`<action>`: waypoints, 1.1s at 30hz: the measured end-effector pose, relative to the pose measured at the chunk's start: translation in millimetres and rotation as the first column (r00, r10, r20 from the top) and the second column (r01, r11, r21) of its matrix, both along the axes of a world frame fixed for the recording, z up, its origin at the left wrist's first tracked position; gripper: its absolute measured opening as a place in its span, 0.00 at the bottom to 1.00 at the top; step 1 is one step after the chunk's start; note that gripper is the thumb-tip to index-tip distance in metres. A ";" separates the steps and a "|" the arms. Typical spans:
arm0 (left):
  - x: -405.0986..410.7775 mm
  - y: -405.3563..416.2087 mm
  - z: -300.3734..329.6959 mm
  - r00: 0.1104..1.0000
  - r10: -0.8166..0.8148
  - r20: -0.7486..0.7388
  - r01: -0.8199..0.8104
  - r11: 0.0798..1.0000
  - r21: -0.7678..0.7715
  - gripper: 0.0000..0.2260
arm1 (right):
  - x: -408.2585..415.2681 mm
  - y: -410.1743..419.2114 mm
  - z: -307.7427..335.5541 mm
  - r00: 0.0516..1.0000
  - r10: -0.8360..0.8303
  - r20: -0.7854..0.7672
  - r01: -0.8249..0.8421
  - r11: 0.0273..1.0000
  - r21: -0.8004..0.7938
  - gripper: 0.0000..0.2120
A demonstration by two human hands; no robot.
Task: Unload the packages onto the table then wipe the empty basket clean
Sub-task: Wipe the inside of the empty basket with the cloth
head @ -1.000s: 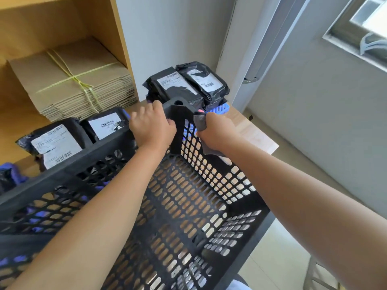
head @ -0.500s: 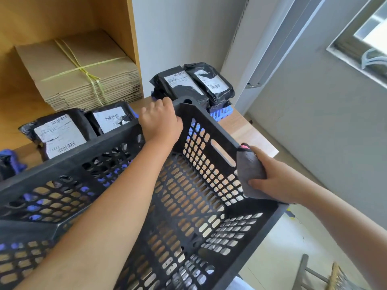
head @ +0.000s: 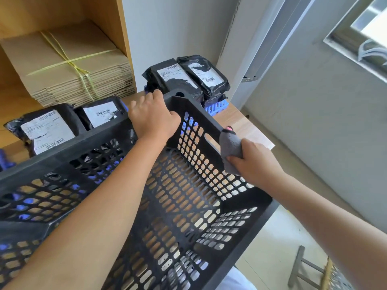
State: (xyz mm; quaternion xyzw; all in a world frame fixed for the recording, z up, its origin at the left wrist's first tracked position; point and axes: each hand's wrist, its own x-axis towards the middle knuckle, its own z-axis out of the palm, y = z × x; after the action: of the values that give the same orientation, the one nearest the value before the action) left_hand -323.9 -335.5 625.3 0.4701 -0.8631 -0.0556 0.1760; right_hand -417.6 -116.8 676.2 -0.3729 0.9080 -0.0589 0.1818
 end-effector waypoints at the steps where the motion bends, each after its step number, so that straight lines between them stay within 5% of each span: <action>1: -0.1 -0.7 0.3 1.000 -0.006 0.000 0.006 1.000 0.000 0.13 | -1.3 -11.1 0.7 1.000 0.000 0.025 0.000 1.000 -0.016 0.18; 14: 9.2 -9.0 16.7 0.996 -0.093 0.009 0.090 0.981 0.173 0.17 | -16.4 -152.5 -13.2 0.996 0.092 -0.024 -0.094 0.987 -0.131 0.05; 22: 14.7 -15.8 37.6 0.986 -0.155 0.067 0.116 0.909 0.402 0.16 | -26.1 -162.4 -1.6 0.986 0.135 0.100 -0.117 0.979 -0.167 0.14; 28: 43.6 -47.1 58.5 0.937 -0.337 -0.090 0.299 0.641 0.707 0.18 | -26.1 -154.5 -17.3 0.987 0.160 -0.011 -0.156 0.940 -0.303 0.07; 33: 55.1 -52.3 40.5 0.931 -0.361 0.049 0.261 0.755 0.602 0.10 | -24.9 -151.0 -22.2 0.967 0.221 -0.130 -0.255 0.882 -0.396 0.11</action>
State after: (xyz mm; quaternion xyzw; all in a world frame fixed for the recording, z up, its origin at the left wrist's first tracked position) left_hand -268.8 -387.8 665.8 0.3536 -0.8809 -0.3089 -0.0600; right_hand -442.5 -267.8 654.0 -0.5133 0.8293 -0.2098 0.0685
